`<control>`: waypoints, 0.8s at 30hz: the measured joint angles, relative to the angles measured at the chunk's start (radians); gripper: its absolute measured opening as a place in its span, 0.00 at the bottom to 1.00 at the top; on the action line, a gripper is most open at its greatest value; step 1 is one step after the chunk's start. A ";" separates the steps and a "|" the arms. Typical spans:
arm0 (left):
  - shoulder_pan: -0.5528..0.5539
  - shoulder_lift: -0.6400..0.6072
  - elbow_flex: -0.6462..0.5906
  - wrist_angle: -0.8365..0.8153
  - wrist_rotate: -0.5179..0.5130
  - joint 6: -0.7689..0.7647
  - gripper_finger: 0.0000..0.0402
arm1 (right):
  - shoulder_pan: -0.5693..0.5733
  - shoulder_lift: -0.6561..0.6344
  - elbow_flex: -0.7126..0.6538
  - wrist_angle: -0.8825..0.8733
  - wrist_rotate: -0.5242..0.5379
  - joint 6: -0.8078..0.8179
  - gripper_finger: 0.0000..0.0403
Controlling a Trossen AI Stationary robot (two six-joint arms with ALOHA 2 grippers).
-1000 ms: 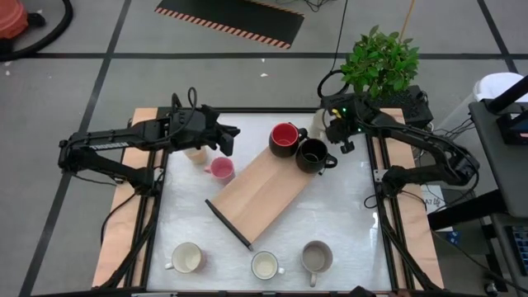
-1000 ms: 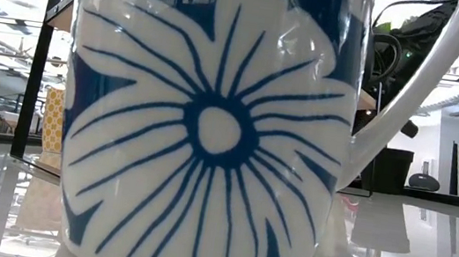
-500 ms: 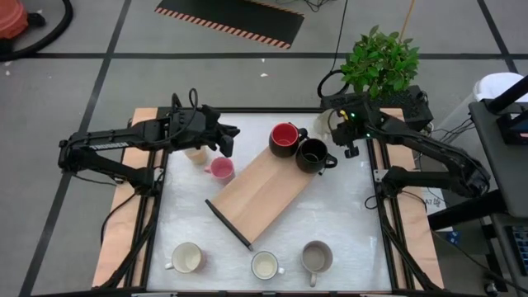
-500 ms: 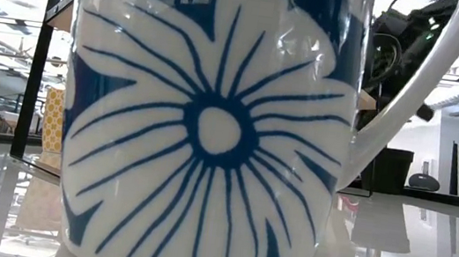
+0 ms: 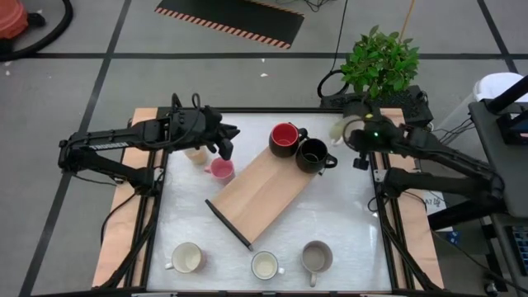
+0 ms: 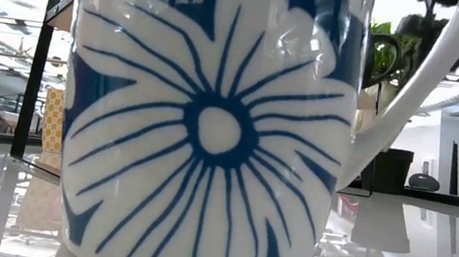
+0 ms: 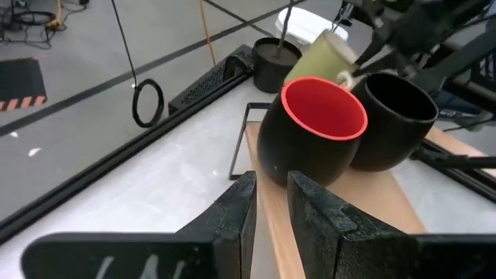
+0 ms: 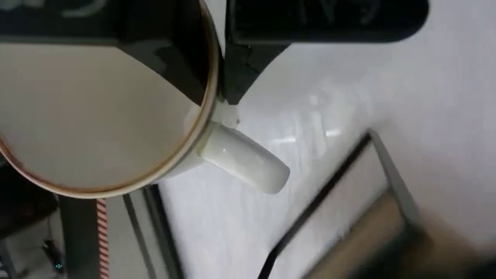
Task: Place coffee mugs
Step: Put the white mug on top of the shelf
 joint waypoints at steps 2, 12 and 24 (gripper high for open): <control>0.001 0.000 0.000 0.000 0.000 0.008 0.19 | 0.051 0.003 0.053 -0.045 0.043 0.068 0.02; 0.003 0.000 0.000 0.002 0.000 0.046 0.19 | 0.203 0.166 0.344 -0.095 0.224 0.164 0.02; -0.006 0.000 0.000 0.002 0.000 0.058 0.19 | 0.285 0.413 0.592 -0.082 0.328 0.134 0.02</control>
